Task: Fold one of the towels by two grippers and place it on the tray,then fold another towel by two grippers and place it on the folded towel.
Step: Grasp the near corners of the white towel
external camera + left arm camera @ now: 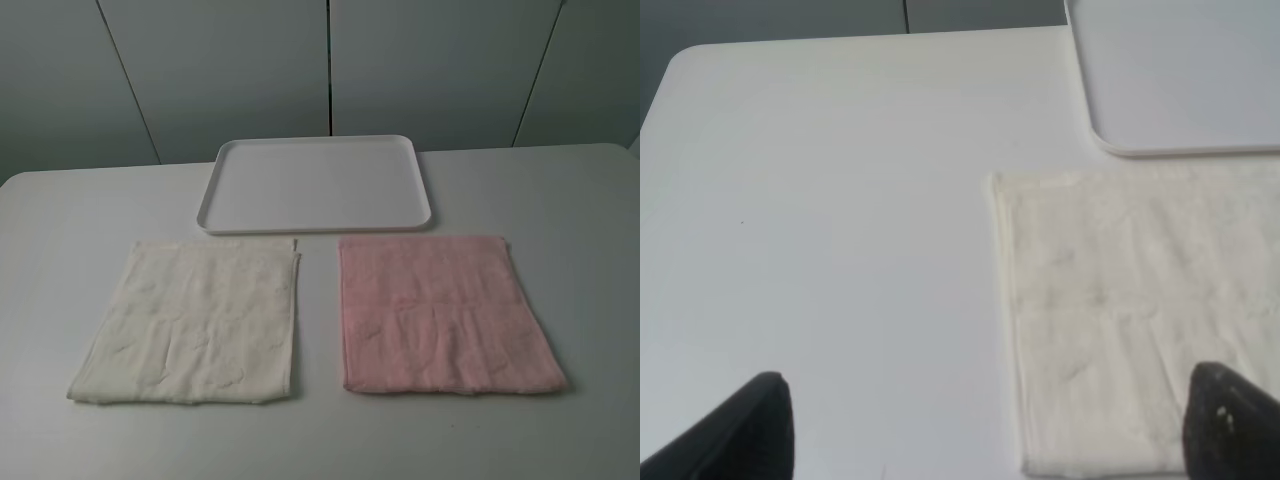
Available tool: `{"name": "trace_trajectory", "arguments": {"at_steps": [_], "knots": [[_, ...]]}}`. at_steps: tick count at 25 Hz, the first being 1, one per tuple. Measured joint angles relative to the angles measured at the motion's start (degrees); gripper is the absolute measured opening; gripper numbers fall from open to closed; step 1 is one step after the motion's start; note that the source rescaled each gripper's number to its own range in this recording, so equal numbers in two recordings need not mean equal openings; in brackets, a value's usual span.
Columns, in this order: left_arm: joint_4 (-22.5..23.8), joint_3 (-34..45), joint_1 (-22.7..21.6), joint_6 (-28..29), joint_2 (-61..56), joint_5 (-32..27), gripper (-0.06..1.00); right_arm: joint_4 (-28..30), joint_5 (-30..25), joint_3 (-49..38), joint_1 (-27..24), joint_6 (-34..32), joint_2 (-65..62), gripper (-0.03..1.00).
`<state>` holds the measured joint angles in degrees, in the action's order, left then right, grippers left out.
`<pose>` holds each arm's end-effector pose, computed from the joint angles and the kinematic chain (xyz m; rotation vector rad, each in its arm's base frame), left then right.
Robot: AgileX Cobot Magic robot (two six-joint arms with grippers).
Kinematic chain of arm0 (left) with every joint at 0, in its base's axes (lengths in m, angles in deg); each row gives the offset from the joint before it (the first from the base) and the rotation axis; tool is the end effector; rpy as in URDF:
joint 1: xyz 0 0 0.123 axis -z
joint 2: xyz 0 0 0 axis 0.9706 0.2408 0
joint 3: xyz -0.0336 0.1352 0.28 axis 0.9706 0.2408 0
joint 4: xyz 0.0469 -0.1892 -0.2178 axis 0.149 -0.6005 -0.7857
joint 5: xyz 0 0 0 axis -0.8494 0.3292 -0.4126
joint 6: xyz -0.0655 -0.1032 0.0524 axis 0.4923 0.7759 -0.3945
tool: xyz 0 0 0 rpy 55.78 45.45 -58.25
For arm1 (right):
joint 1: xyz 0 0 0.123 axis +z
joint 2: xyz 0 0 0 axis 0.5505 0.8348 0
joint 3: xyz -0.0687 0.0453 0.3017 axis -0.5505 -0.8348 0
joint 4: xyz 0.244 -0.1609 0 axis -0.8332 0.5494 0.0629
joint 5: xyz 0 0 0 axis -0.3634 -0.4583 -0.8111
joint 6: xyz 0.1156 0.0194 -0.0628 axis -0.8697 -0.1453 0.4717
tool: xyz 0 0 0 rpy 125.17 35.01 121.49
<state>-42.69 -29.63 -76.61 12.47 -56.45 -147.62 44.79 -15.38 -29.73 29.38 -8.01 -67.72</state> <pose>0.0376 -0.0015 0.2786 -0.0088 2.0604 -0.0120 0.0371 0.0171 0.2788 -0.1111 2.0555 0.0547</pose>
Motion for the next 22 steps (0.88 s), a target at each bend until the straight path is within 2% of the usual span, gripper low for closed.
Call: {"name": "trace_trajectory", "arguments": {"at_steps": [22], "knots": [[0.0, 0.0, 0.0, 0.0, 0.0, 0.0, 1.0, 0.0, 0.0, 0.0, 0.0, 0.0, 0.0, 1.0]]}}
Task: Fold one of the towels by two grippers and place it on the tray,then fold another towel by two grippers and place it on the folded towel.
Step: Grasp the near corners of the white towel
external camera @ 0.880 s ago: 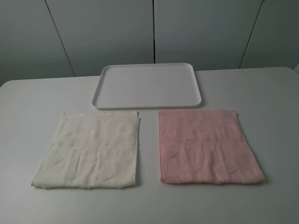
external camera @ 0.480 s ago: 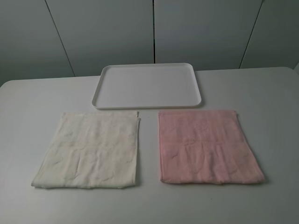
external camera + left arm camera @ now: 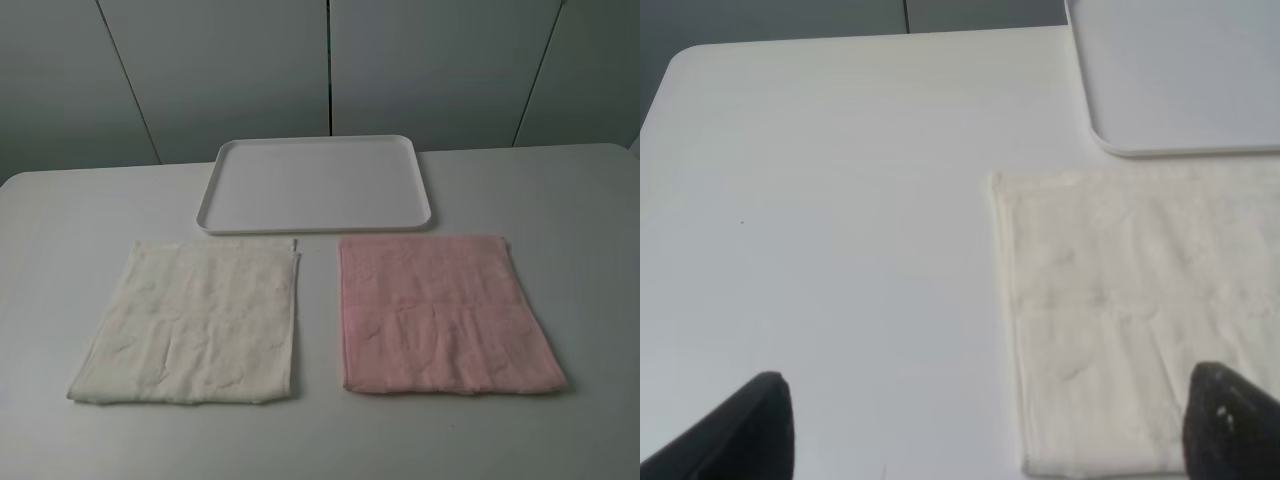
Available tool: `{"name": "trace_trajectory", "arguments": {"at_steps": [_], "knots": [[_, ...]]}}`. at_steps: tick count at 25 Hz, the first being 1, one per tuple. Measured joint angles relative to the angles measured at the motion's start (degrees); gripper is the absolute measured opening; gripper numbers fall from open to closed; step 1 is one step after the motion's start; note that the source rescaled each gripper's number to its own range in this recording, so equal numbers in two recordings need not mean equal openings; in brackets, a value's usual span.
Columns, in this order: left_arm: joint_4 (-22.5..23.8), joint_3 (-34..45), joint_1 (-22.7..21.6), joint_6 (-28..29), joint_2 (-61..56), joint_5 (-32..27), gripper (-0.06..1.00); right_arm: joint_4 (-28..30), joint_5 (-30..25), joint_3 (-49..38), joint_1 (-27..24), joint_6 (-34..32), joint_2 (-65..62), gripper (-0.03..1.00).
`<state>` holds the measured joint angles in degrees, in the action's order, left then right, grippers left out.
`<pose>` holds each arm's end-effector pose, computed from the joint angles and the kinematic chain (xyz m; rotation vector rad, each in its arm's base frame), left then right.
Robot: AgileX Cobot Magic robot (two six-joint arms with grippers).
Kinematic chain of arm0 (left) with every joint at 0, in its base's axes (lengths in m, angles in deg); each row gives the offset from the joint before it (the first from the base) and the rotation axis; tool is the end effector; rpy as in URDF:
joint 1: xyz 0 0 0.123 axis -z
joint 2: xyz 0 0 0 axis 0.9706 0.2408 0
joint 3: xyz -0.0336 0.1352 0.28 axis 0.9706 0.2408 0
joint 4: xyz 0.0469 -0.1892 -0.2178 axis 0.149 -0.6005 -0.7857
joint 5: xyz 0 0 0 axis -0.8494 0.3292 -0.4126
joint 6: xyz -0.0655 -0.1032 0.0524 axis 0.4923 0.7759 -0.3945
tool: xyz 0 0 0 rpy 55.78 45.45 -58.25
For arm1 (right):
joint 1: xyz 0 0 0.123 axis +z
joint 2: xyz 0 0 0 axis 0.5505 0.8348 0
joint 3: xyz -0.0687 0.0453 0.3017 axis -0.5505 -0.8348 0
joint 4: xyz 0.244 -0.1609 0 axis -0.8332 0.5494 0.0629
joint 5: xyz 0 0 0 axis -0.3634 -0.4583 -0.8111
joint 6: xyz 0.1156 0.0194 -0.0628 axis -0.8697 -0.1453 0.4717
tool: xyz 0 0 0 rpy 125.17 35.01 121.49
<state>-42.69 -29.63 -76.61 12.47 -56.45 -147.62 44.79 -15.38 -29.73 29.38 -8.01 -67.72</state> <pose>0.0376 -0.0015 0.2786 -0.0088 2.0604 -0.0120 0.0371 0.0171 0.2788 -0.1111 2.0555 0.0547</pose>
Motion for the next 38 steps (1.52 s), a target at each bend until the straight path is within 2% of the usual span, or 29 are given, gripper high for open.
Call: {"name": "trace_trajectory", "arguments": {"at_steps": [23, 26, 29, 32, 35, 38], "knots": [[0.0, 0.0, 0.0, 0.0, 0.0, 0.0, 1.0, 0.0, 0.0, 0.0, 0.0, 0.0, 0.0, 1.0], [0.0, -0.3, 0.0, -1.1, 0.0, -0.5, 1.0, 0.0, 0.0, 0.0, 0.0, -2.0, 0.0, 1.0], [0.0, -2.9, 0.0, -4.9, 3.4, -2.2, 1.0, 1.8, -0.1, 0.0, 0.0, -4.6, 0.0, 1.0], [0.1, -5.8, 0.0, -9.9, 10.1, -0.7, 1.0, 3.4, -0.7, 1.4, 0.0, -3.8, 1.8, 1.0], [1.7, -8.8, 0.0, -16.6, 19.1, 2.3, 1.0, 2.1, -0.5, 4.8, 0.0, 0.0, 8.5, 1.0], [5.5, -11.6, 0.0, -25.0, 29.6, 3.0, 1.0, -2.4, 0.9, 8.4, 0.0, 7.5, 17.6, 1.0]]}}
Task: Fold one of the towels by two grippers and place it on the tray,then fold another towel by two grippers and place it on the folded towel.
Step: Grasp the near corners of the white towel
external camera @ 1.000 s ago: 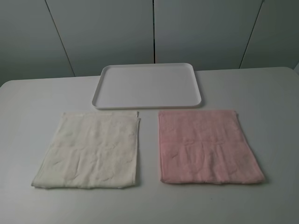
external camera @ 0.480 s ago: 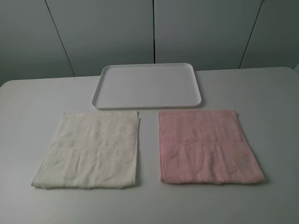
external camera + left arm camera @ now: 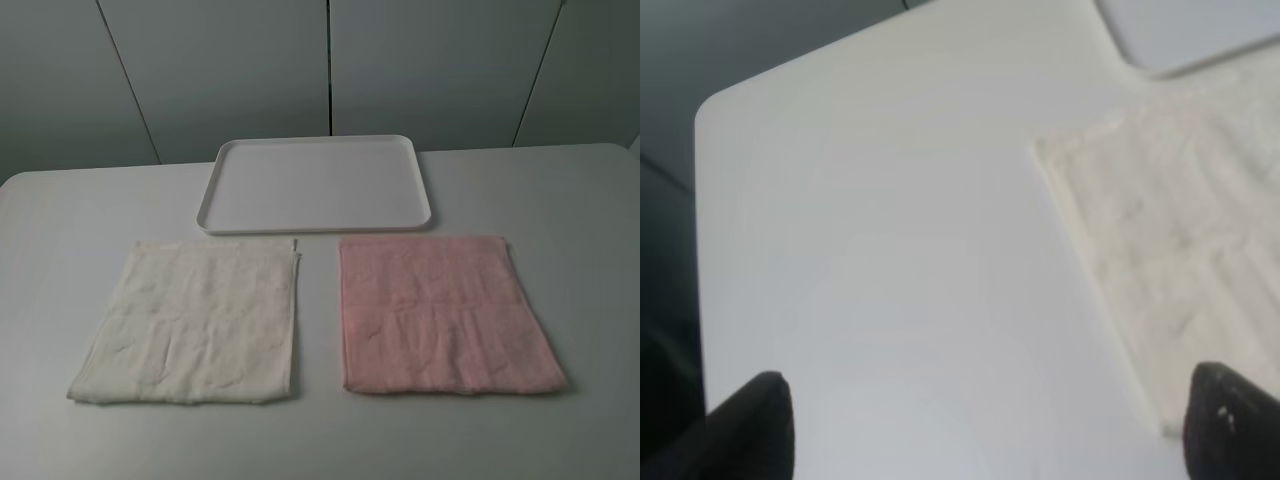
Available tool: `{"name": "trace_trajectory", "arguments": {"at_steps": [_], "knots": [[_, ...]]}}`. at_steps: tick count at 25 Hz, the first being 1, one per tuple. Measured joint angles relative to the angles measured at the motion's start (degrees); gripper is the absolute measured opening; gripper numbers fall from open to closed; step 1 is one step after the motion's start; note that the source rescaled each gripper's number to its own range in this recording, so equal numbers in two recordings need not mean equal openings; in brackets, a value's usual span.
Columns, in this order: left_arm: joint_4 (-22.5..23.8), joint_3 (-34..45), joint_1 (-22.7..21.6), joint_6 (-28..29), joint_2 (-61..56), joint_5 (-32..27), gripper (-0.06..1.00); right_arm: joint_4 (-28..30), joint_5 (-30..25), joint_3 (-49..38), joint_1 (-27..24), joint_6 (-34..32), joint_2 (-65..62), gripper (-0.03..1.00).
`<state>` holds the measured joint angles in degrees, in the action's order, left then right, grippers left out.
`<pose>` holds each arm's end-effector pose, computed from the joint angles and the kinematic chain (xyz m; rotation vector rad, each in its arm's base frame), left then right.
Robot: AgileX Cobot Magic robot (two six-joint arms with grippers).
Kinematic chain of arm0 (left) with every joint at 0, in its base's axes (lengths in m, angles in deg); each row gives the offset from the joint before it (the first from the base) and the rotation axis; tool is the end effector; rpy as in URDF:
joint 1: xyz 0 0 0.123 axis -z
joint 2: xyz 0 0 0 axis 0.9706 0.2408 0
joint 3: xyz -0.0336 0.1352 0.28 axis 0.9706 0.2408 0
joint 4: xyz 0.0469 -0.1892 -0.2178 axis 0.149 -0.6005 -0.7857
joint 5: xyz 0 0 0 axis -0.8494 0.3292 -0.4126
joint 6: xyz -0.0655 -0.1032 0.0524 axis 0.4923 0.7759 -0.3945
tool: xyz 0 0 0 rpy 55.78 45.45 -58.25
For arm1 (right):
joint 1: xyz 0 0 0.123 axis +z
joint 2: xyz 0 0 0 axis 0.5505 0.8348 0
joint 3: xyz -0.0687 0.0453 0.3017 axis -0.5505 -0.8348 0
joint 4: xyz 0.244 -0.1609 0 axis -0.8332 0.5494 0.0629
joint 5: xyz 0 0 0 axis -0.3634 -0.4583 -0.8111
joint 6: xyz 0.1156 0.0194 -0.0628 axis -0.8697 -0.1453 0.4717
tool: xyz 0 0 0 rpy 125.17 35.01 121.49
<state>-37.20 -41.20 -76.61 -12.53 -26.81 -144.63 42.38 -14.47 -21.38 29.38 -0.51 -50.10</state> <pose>0.1211 0.0103 0.3186 0.5088 2.2867 0.3244 0.0787 0.0189 0.3161 -0.2415 2.1811 0.0531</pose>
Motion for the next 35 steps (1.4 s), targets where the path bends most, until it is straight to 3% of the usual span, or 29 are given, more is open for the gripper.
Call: {"name": "trace_trajectory", "arguments": {"at_steps": [4, 10, 12, 14, 19, 24, 28, 35], "knots": [[6.7, -4.3, 1.8, -6.9, 15.1, 0.3, 1.0, -11.6, 2.5, 4.4, 0.0, 14.5, 14.2, 1.0], [13.6, -10.4, 9.8, -11.0, 35.9, 0.8, 1.0, -29.1, 3.6, 9.0, 1.1, 41.4, 34.9, 1.0], [14.0, -10.7, 13.2, -12.8, 41.3, 1.5, 1.0, -30.4, 4.5, 9.8, 4.6, 46.9, 39.9, 1.0], [14.0, -10.8, 16.3, -14.5, 46.3, 2.6, 1.0, -28.2, 6.7, 10.1, 10.1, 49.9, 43.0, 1.0], [11.8, -10.8, 19.7, -18.2, 55.0, 4.6, 1.0, -17.6, 10.8, 11.2, 26.5, 48.2, 47.7, 1.0], [5.6, -10.8, 19.7, -25.7, 58.3, 5.1, 1.0, -2.5, 13.1, 12.6, 41.7, 38.1, 52.7, 1.0], [5.1, -10.8, 19.7, -32.2, 59.5, 5.4, 1.0, 6.5, 13.4, 15.1, 48.5, 28.7, 58.0, 1.0], [3.0, -10.8, 18.7, -29.5, 60.0, 5.6, 1.0, 8.7, 13.5, 18.1, 52.5, 25.4, 66.3, 1.0]]}}
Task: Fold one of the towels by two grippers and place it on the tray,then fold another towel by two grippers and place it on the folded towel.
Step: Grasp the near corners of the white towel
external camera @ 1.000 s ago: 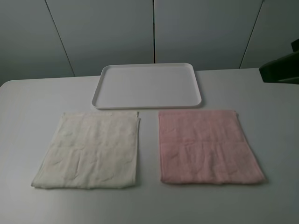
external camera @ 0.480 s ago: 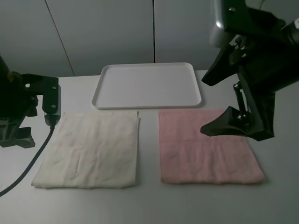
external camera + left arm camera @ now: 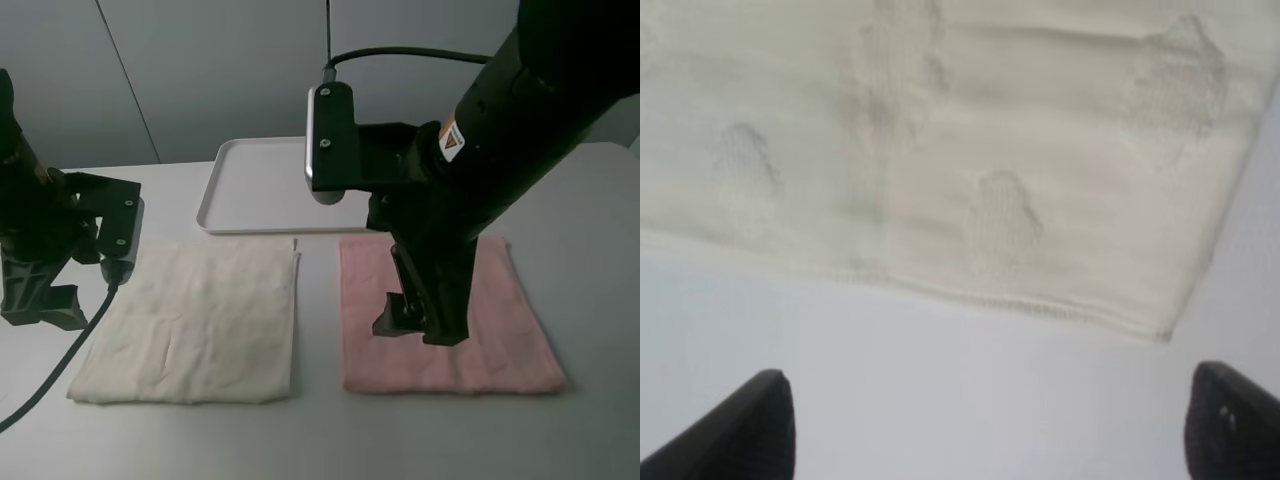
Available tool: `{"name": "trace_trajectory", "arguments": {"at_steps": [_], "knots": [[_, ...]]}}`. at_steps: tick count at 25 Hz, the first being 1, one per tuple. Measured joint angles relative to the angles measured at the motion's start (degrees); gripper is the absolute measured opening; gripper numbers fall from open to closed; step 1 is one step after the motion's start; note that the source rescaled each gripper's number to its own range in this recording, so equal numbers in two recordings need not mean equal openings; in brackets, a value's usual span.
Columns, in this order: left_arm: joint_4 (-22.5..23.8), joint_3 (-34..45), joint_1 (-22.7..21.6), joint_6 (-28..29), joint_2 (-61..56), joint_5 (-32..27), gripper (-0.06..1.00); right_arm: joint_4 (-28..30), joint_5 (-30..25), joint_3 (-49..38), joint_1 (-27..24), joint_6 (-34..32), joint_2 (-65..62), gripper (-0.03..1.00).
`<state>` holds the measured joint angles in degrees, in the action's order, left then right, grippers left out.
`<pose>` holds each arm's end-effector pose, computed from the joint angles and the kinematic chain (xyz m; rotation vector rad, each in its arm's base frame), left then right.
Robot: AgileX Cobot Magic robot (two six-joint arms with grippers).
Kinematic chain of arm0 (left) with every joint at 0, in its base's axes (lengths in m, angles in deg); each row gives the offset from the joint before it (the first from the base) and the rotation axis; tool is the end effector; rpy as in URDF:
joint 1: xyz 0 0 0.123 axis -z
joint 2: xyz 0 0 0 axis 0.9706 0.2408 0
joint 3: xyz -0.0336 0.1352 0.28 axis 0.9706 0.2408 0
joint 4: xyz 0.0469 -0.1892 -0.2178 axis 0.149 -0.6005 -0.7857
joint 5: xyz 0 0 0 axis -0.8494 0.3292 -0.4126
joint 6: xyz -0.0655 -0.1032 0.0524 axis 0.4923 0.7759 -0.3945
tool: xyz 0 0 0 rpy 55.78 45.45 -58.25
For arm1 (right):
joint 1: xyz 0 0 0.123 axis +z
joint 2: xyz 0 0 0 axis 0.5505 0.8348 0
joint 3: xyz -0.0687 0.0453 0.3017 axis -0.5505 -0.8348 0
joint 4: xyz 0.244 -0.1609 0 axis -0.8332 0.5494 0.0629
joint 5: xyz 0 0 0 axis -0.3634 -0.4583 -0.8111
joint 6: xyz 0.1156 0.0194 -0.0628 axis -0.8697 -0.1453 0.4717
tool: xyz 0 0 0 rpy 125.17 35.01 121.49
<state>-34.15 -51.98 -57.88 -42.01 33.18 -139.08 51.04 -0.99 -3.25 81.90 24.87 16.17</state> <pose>0.2887 -0.0799 0.1582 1.9412 2.4389 0.1909 0.2094 0.2454 0.2124 -1.9794 2.0115 0.0944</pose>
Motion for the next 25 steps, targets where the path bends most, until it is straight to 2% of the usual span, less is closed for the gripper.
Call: {"name": "trace_trajectory", "arguments": {"at_steps": [2, 5, 7, 10, 12, 16, 22, 25], "knots": [[-0.1, 0.7, -2.0, -0.5, -0.6, 1.2, 1.0, 0.4, 0.0, 0.6, 0.6, 0.0, 2.3, 1.0], [-0.9, 3.7, -6.0, -4.4, -1.8, 3.2, 1.0, 1.0, -0.1, 1.1, 2.4, 0.0, 5.8, 1.0], [-3.3, 6.3, -8.2, -9.4, -1.7, 4.7, 1.0, 1.2, -0.1, 1.6, 4.0, 0.0, 8.1, 1.0], [-8.7, 10.1, -9.0, -20.3, -1.7, 7.1, 1.0, 1.2, 1.1, 1.7, 6.5, -0.2, 10.7, 1.0], [-9.8, 11.9, -9.0, -23.9, -1.7, 8.4, 1.0, 1.2, 2.1, 1.7, 8.3, -0.3, 12.2, 1.0], [-9.3, 15.9, -9.0, -26.1, -1.8, 11.3, 1.0, 1.2, 4.7, 2.0, 11.0, -1.5, 15.8, 1.0], [-7.7, 23.7, -9.0, -27.9, -0.3, 19.7, 1.0, -0.8, 6.1, 7.0, 11.4, -3.0, 20.7, 1.0], [-7.7, 25.1, -9.0, -28.1, -0.2, 23.3, 1.0, -1.0, 6.4, 9.7, 11.9, -3.1, 22.0, 1.0]]}}
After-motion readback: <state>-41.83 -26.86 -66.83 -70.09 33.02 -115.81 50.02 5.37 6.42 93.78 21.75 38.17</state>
